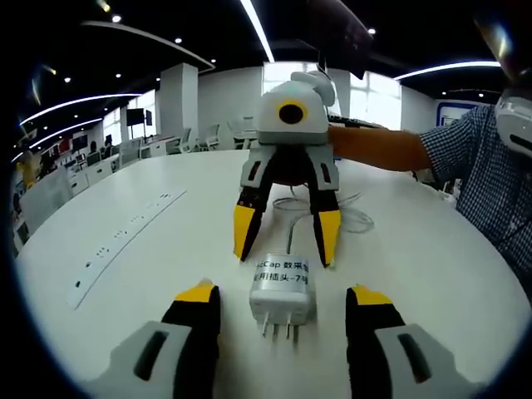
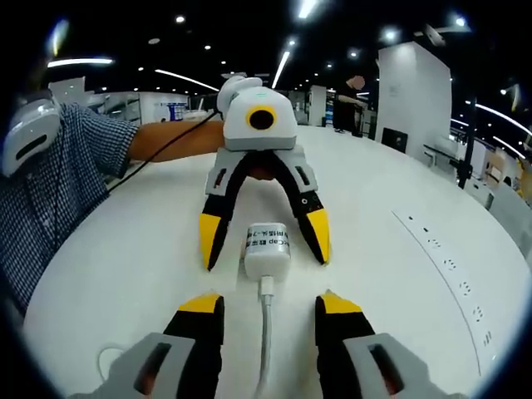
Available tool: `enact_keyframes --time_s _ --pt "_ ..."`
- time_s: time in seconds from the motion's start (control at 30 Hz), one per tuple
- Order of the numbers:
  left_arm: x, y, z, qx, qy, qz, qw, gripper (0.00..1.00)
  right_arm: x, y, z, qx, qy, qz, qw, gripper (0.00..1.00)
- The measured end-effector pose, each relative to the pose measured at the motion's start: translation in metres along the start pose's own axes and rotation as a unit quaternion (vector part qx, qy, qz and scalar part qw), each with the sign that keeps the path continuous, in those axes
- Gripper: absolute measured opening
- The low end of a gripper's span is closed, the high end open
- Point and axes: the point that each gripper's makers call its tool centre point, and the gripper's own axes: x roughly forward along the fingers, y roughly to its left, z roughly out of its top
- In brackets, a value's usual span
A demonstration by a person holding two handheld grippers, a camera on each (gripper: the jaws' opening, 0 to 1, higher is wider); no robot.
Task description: Plug the desk Type‑C cable into the charger adapter.
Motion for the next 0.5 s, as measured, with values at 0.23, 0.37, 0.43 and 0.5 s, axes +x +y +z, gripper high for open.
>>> enact_keyframes --time_s 0.23,0.37,0.43,0.5 --pt "0.0 0.0 0.002 0.004 0.004 0.015 0.9999 0.62 -0.003 0.002 0.004 0.005 -0.004 0.0 1.0 0.45" --pt "-0.001 0.001 0.005 0.004 0.004 0.028 0.9996 0.62 -0.008 -0.003 0.008 0.009 -0.007 -0.019 0.9998 0.44" --pt "-0.003 0.004 0.01 0.003 -0.008 0.046 0.9989 0.62 -0.011 -0.008 0.005 0.033 0.001 -0.029 0.9991 0.45" --pt "-0.006 0.003 0.013 0.003 -0.013 0.057 0.9983 0.62 -0.015 -0.01 0.005 0.033 0.0 -0.031 0.999 0.46"
